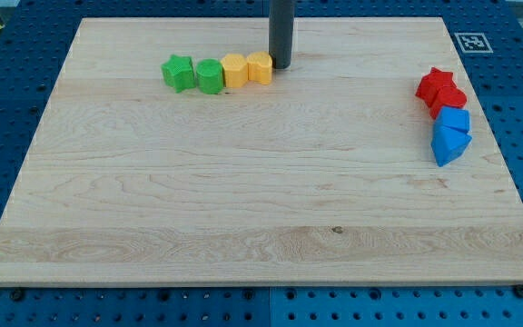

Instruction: Move green star towards down

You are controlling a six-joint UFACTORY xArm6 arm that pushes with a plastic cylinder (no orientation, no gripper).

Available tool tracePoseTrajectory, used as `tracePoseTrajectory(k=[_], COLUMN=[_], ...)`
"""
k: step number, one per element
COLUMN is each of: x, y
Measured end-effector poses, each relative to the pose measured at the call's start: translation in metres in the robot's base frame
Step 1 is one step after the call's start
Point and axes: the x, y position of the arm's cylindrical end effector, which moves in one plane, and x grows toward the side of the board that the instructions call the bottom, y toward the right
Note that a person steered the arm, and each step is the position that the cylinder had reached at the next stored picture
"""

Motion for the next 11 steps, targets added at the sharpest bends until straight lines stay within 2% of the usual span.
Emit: tracePoseTrajectory(k=[6,7,8,10,11], x=[-0.012,-0.034,-0.054,-0.055,-0.046], y=[0.000,-0.005,-0.031,-0.117,-0.136])
